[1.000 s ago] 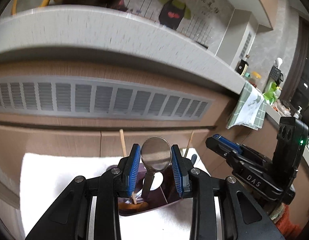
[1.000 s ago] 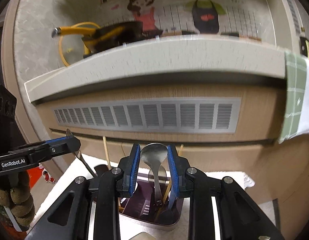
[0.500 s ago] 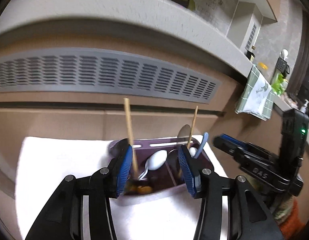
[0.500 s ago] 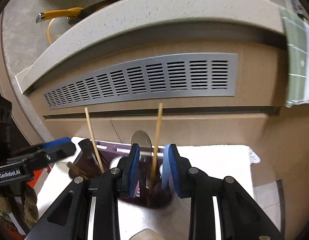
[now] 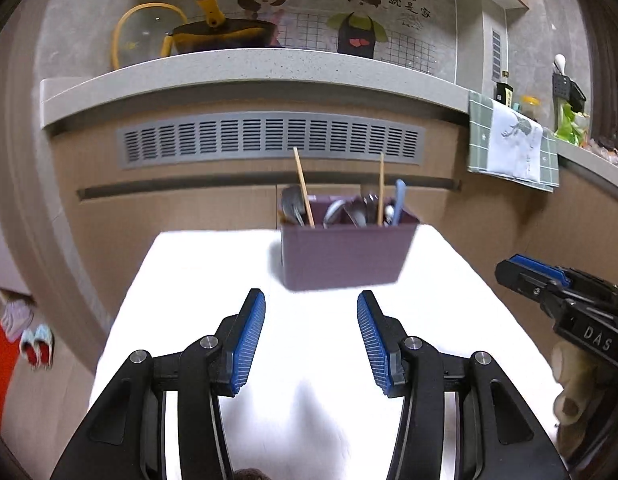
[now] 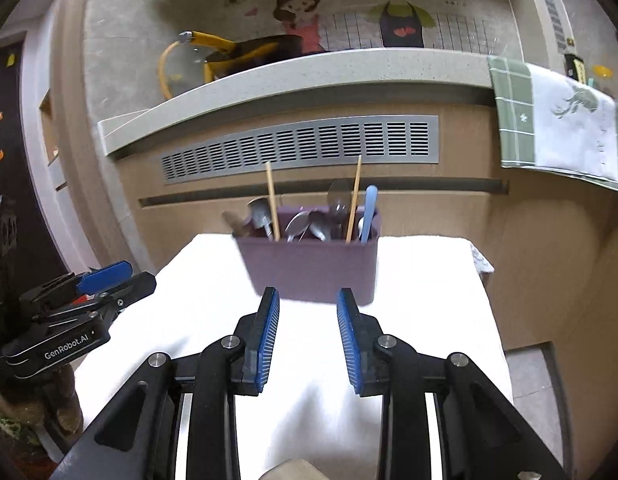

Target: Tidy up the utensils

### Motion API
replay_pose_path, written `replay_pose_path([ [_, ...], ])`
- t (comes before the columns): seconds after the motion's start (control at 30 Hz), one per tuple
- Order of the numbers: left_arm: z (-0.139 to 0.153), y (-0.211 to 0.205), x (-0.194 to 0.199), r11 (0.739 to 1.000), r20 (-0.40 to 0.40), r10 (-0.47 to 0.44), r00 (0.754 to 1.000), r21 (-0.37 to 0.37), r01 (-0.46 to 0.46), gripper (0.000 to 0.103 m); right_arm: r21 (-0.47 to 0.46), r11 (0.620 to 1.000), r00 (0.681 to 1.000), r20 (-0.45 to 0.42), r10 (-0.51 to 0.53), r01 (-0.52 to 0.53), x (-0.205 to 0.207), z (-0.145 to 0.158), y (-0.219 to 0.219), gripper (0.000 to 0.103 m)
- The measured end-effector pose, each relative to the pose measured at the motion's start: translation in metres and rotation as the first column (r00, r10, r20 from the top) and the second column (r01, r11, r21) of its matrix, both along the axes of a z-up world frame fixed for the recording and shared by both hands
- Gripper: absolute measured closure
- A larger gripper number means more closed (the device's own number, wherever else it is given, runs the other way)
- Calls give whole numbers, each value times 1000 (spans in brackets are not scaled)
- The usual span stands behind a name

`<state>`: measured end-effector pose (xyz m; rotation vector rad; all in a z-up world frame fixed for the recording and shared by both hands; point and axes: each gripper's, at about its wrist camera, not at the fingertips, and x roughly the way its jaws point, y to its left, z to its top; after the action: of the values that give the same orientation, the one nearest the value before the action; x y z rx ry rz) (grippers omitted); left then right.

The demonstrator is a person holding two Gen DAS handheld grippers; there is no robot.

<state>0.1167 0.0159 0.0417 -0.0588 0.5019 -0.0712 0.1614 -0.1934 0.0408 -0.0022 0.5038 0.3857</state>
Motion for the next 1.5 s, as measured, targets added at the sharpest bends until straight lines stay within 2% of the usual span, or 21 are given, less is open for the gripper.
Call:
replay_pose_path([
  [0.17,-10,-13,-46,998,-8,41,999,41,-41,54,-45,999,1000,19,10,-9,-52,-9,9,75],
  [0.27,-12,-16,-64,999,-18,37,999,39,-36,54,-51,999,1000,24,2,-1,-71,-15,10,75],
  [0.4,-12,-16,-76,998,-18,48,999,36,-47,54,-37,999,1000,1,-1,1,-85,-25,7,75],
  [0.53,-11,-14,-80,998,-11,55,998,24,-55,54,-78,997,999,35,-12,15,-97,-27,9,75],
  [1.5,-11,-17,-81,999,-23,44,999,9,-44,54,-85,996,998,56,-24,29,-100,-23,9,75],
])
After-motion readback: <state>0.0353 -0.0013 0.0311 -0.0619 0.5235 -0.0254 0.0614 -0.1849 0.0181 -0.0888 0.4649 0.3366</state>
